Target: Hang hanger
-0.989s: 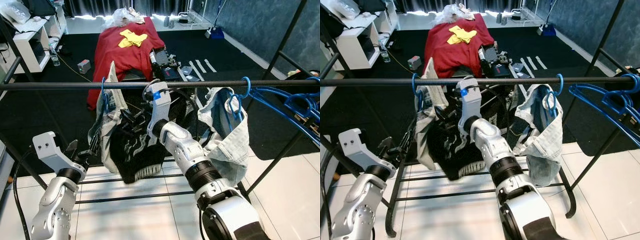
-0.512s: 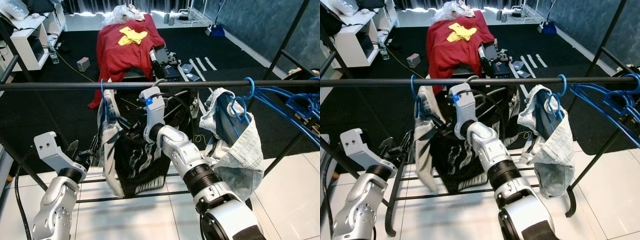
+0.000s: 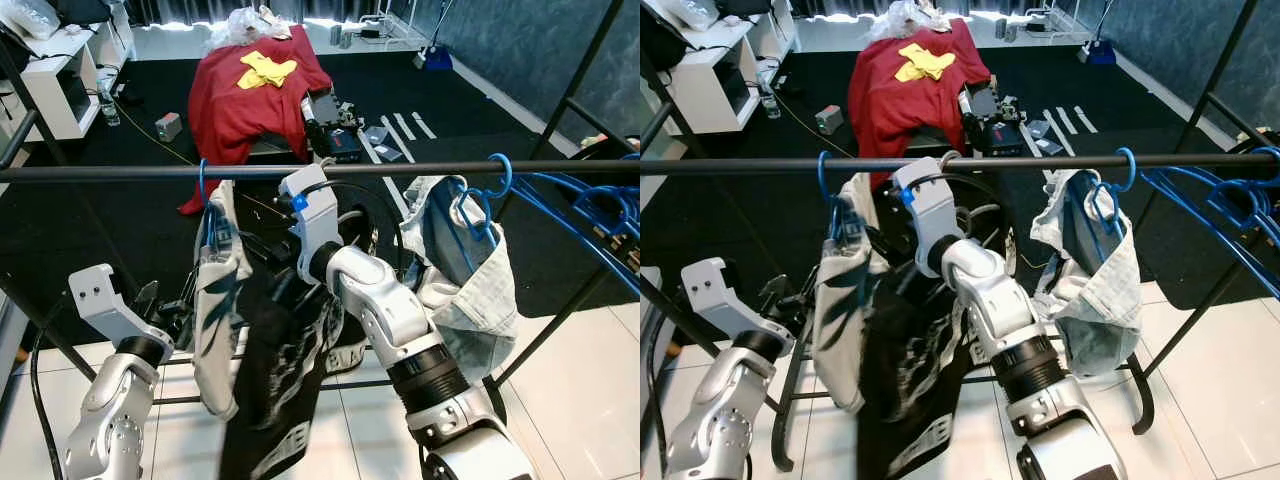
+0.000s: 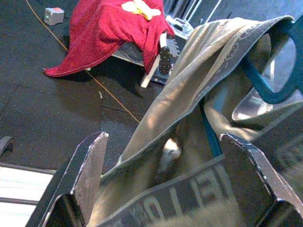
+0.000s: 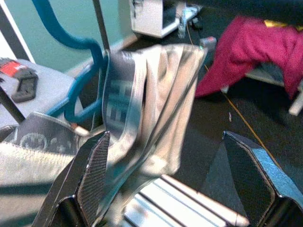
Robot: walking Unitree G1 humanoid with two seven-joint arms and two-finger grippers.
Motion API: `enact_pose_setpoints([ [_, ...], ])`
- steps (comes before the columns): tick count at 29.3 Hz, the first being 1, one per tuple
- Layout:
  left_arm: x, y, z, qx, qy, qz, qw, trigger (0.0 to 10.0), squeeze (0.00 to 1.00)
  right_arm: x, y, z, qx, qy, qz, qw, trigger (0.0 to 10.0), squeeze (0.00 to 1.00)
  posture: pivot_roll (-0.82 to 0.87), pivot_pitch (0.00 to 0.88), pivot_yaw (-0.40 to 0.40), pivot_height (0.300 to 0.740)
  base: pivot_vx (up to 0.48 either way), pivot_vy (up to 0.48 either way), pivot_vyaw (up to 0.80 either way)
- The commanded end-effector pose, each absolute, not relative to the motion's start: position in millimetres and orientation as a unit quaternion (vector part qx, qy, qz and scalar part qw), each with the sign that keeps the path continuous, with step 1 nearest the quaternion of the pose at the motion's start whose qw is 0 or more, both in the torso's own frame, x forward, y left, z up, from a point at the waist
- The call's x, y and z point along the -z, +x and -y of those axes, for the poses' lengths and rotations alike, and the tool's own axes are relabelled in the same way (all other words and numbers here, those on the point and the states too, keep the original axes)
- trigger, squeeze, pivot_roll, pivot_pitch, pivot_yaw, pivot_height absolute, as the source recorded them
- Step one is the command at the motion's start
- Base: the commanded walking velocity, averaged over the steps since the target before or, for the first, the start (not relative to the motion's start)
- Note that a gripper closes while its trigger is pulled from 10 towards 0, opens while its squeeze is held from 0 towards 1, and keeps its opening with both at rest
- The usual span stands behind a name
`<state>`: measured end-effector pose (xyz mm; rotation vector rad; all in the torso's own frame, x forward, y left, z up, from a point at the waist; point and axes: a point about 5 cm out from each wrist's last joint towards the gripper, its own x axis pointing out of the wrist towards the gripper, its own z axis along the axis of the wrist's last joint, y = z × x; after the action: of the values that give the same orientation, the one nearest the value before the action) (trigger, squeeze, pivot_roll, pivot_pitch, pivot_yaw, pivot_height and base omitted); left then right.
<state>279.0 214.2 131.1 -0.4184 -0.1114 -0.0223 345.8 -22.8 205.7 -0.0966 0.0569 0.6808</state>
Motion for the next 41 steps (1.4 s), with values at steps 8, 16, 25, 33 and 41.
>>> enact_pose_setpoints([
  [8,-125,278,-217,0.009,-0.210,0.043,0.977,10.0,0.00,-207,328,19,-0.369,-0.010,-0.056,0.928,10.0,0.00,-0.03,0.101,0.000,0.740,0.000,0.000,0.00],
  [16,-125,278,-218,0.010,-0.212,0.044,0.976,10.0,0.00,-204,320,34,-0.333,-0.031,-0.066,0.940,10.0,0.00,-0.04,0.107,0.002,0.740,0.000,0.000,0.00],
  [25,-125,279,-219,0.013,-0.213,0.043,0.976,10.0,0.00,-198,316,56,-0.266,-0.097,-0.071,0.956,10.0,0.00,-0.04,0.107,0.005,0.740,0.000,0.000,0.00],
  [33,-125,278,-220,0.012,-0.213,0.044,0.976,10.0,0.00,-203,315,67,-0.236,-0.102,-0.063,0.964,10.0,0.00,-0.04,0.110,0.006,0.740,0.000,0.000,0.00],
  [41,-125,277,-220,0.013,-0.213,0.043,0.976,10.0,0.00,-221,318,74,-0.231,-0.091,-0.004,0.969,10.0,0.00,-0.05,0.110,0.013,0.740,0.000,0.000,0.00],
])
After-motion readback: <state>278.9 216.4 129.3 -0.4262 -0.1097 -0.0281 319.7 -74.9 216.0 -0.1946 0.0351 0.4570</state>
